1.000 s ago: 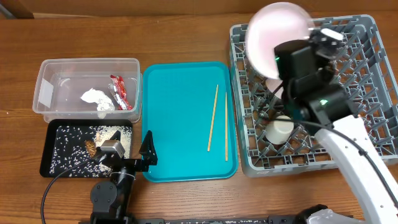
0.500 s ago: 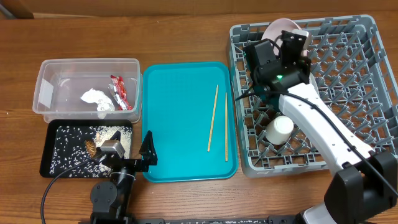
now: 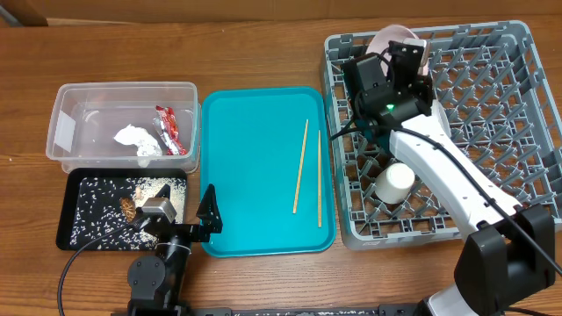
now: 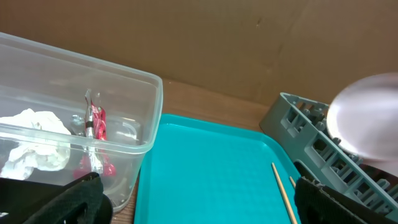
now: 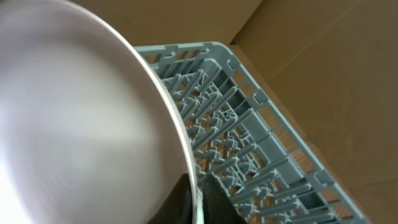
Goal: Sort waste into correct bins and load items into the dishwasher
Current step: 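Lift the white plate into the dish rack's back area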
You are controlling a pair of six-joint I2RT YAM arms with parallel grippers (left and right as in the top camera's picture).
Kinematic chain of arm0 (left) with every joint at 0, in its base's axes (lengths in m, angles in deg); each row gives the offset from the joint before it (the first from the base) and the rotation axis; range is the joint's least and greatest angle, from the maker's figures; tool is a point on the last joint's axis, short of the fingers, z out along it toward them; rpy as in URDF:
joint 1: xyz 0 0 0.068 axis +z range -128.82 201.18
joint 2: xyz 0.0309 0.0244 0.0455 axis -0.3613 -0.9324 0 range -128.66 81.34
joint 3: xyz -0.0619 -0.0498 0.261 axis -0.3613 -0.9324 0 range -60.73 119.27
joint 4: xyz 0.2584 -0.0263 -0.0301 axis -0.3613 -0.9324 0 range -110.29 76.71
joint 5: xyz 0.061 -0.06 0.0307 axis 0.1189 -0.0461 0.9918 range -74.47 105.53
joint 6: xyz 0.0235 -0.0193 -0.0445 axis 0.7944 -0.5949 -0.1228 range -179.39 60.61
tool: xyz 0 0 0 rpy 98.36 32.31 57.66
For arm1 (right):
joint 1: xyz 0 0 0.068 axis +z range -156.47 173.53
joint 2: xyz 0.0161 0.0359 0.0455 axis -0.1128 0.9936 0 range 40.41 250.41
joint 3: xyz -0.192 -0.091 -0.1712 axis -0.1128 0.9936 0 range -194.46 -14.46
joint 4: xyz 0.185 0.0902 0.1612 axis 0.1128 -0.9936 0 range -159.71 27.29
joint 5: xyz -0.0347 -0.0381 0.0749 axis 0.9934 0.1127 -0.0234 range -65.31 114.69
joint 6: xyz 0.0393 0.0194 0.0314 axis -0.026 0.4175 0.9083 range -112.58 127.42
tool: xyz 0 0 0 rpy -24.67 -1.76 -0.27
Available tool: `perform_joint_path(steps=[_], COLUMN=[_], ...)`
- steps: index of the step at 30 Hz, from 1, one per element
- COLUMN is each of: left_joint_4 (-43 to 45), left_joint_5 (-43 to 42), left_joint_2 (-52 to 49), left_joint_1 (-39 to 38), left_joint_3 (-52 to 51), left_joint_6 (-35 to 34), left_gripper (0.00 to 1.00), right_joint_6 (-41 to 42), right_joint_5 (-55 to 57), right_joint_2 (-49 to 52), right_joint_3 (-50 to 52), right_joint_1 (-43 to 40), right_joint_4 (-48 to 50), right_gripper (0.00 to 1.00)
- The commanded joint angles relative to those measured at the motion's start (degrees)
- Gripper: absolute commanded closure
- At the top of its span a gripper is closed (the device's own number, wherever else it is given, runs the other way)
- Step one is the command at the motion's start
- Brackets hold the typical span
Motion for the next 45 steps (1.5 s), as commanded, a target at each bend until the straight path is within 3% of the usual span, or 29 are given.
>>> perform_joint_path(steps=[1,9,16,20,21,22,23,24,26,36,41,45], left_joint_4=[-0.20,-0.20,-0.20,-0.20,-0.20,-0.20,-0.20,-0.20,-0.20,-0.20,-0.20,-0.20], left_joint_5=[0.33,0.33,0.33,0.33,0.33,0.33,0.33,0.31,0.31,0.33,0.33,0.33], left_joint_2=[0.50,0.50,0.50,0.50,0.50,0.50,0.50,0.50,0.50,0.50,0.50,0.50], left_joint_1=[0.57,0.57,0.57,0.57,0.57,0.57,0.57,0.57,0.59,0.57,0.59,0.57], left_joint_3=[-0.20,-0.20,-0.20,-0.20,-0.20,-0.20,-0.20,-0.20,-0.20,-0.20,-0.20,-0.20], left_joint_6=[-0.96,-0.96,-0.96,-0.96,-0.96,-0.96,-0.96,-0.96,-0.96,-0.96,-0.96,-0.96], left_gripper=[0.00,0.00,0.00,0.00,0.00,0.00,0.00,0.00,0.00,0.00,0.00,0.00], right_joint_6=[-0.13,-0.15,-0.11,-0.11,-0.07,0.87,1.62,3.89,5.03,5.07,7.48,7.48], right_joint_5=[-0.15,3.63,4.33,4.39,4.37,4.37,4.31,3.82,-0.46,-46.16,-54.53,-55.08], right_joint_2=[-0.02,-0.48,-4.13,-5.03,-5.09,-5.09,-5.09,-5.25,-5.70,-11.43,-8.61,-4.00], right_joint_3=[-0.94,-0.94,-0.94,-0.94,-0.94,-0.94,-0.94,-0.96,-1.16,-8.98,-8.98,-8.96], right_joint_1=[1.20,4.55,10.43,12.79,12.83,12.63,12.28,11.19,8.52,-15.10,-25.83,-29.51], right_joint_4=[-0.85,-2.49,-2.03,-2.08,-2.05,-2.03,-2.01,-2.01,-1.42,-2.51,-4.63,-7.28], right_gripper=[0.82,0.68,0.47,0.45,0.46,0.59,0.66,0.83,0.94,0.96,0.96,0.96])
